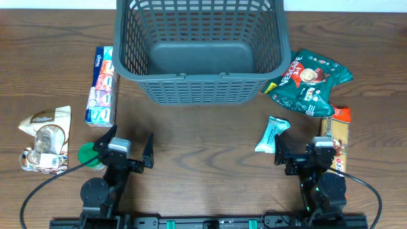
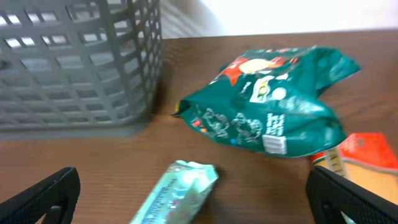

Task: Pack container
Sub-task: 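Reach the right gripper to the green Nescafé pouch and grasp it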

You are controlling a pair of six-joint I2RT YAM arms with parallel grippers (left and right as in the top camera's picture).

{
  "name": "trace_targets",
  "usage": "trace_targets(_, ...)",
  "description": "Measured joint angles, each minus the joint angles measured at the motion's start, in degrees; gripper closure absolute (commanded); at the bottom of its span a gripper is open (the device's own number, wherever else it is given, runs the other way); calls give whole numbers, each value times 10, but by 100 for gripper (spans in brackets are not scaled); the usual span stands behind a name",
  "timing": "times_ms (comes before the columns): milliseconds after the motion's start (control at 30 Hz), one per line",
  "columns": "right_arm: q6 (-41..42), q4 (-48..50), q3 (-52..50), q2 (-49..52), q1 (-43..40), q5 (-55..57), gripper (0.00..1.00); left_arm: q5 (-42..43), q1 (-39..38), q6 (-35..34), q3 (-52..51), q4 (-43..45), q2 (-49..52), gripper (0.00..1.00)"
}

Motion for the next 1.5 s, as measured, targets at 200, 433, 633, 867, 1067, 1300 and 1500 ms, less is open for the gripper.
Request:
trace_targets(200, 66, -44, 55, 48, -2, -24, 1, -45, 0, -84, 38, -97, 5, 2)
trace_targets(433, 88, -220, 317, 239, -33, -37, 1, -74, 0, -111, 191, -204, 113, 2)
trace_targets(633, 91, -474, 624, 494, -105, -78, 1, -107, 0, -111, 351, -316, 278, 2)
trace_targets(867, 22, -608, 930, 746, -178, -152, 1, -129, 6, -104, 461, -395, 425, 2)
trace_targets(1067, -3, -559, 1042, 848, -242, -159, 1, -134, 8, -98, 467, -407, 455, 2)
trace_targets(1300, -63, -526, 1051, 989, -319, -195, 1, -135, 8, -95, 467, -408, 455, 1)
trace_targets(1500, -101, -493, 1050, 1135, -326, -219, 1, -135, 8, -95, 468, -408, 454, 2)
